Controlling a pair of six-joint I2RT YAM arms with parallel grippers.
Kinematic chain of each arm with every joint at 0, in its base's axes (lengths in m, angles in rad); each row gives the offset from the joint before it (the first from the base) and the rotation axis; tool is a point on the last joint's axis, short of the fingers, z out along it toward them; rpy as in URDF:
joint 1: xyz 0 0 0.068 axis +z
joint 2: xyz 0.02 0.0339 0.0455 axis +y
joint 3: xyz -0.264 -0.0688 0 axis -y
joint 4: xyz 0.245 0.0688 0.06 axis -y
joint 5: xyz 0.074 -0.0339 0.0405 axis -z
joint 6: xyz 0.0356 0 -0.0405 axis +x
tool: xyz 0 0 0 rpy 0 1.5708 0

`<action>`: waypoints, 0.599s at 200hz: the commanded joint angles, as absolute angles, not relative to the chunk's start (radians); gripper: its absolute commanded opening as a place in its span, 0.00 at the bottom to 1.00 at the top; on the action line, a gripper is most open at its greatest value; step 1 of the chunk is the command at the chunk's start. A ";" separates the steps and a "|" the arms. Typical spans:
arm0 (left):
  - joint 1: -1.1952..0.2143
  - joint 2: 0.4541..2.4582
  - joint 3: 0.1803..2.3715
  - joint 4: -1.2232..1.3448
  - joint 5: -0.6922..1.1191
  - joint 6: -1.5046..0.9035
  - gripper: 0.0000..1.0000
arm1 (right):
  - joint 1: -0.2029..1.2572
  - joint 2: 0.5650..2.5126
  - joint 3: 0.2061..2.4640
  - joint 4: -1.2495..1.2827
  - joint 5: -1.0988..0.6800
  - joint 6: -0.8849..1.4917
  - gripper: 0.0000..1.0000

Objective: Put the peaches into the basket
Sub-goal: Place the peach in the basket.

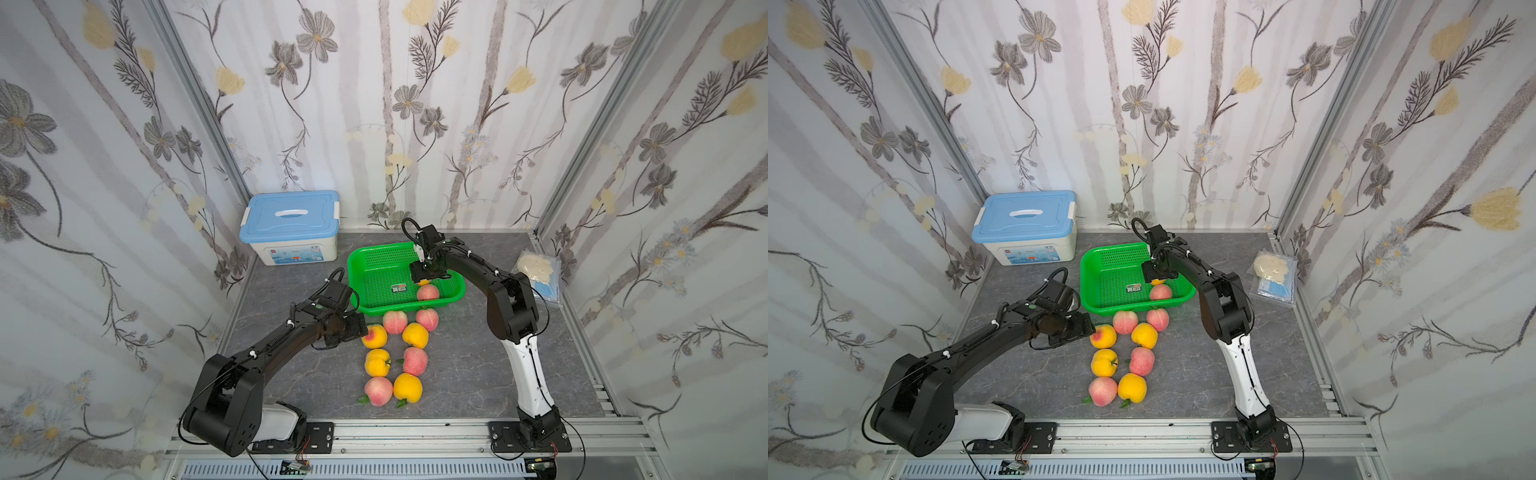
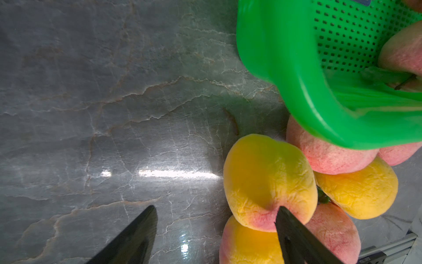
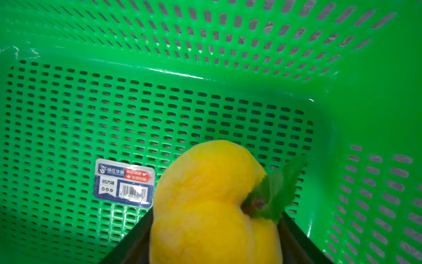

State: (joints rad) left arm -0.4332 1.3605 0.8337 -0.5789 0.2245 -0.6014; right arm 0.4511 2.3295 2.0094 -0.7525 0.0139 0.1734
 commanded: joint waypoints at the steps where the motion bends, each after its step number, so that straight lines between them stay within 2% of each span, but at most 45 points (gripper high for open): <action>1: -0.435 1.362 0.836 -0.588 0.219 -0.595 0.84 | 0.448 2.336 2.015 -0.740 0.008 0.183 0.57; 63: -0.434 1.359 0.840 -0.587 0.229 -0.603 0.84 | 0.448 2.336 2.011 -0.741 0.000 0.185 0.67; 106: -0.434 1.356 0.838 -0.586 0.236 -0.610 0.84 | 0.448 2.314 2.002 -0.742 0.003 0.183 0.77; 120: -0.434 1.355 0.838 -0.590 0.236 -0.609 0.84 | 0.446 2.309 1.997 -0.741 0.012 0.179 0.87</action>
